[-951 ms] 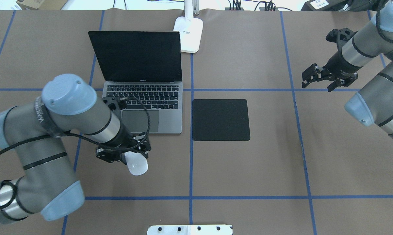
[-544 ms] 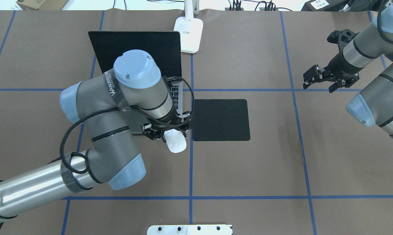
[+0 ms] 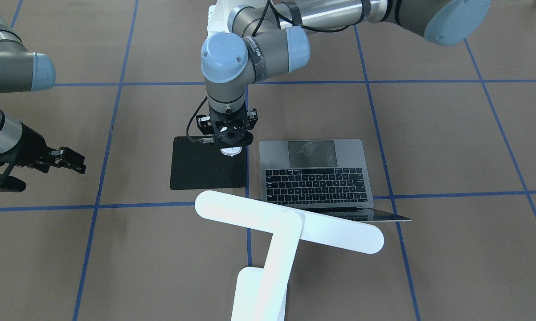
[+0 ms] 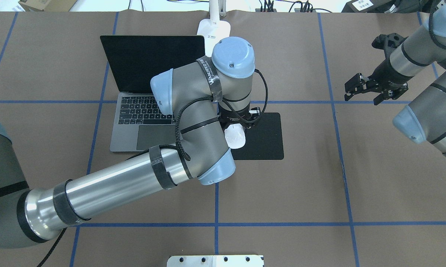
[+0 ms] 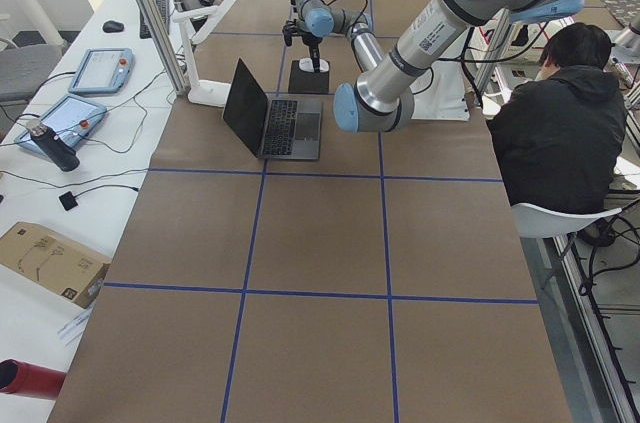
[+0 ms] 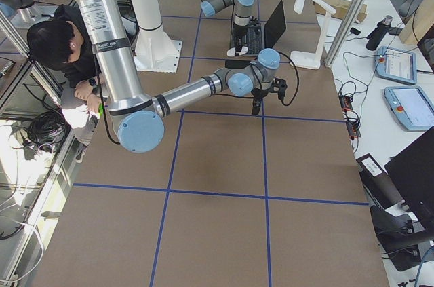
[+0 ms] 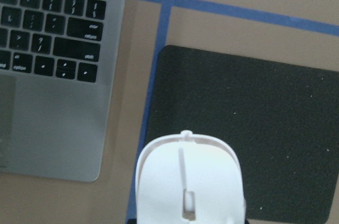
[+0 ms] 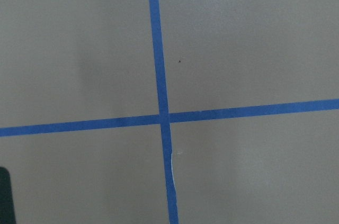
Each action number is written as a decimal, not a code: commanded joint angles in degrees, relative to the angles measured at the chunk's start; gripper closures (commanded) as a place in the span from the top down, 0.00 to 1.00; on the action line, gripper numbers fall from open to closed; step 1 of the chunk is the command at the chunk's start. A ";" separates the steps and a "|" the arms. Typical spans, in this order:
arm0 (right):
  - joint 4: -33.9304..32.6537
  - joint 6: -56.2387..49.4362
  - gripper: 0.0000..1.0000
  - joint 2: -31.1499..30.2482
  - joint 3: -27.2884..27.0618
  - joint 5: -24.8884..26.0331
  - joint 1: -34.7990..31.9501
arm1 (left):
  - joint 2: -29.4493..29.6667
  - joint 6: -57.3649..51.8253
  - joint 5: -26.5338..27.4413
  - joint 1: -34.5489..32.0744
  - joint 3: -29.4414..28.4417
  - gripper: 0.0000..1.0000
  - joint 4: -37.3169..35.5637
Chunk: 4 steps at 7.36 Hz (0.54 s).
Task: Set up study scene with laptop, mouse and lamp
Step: 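Lower the white mouse onto the mouse pad and open the left gripper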
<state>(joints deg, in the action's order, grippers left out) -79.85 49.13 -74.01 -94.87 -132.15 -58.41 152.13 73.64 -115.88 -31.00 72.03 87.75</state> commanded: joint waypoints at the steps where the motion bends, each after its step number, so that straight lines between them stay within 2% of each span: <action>1: 0.05 0.00 1.00 0.00 0.03 -0.12 -0.04 | 1.41 -4.55 3.18 1.98 -4.70 0.21 1.79; 2: 0.05 0.00 1.00 0.00 -0.05 -0.30 -0.30 | 1.59 -4.65 5.38 3.30 -6.62 0.21 4.16; 4: 0.05 0.00 1.00 0.00 -0.05 -0.56 -0.48 | 2.20 -4.47 5.49 3.49 -9.97 0.21 7.24</action>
<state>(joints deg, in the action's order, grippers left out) -79.81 49.13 -74.00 -94.91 -132.48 -58.75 153.94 69.17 -110.83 -27.82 64.20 92.83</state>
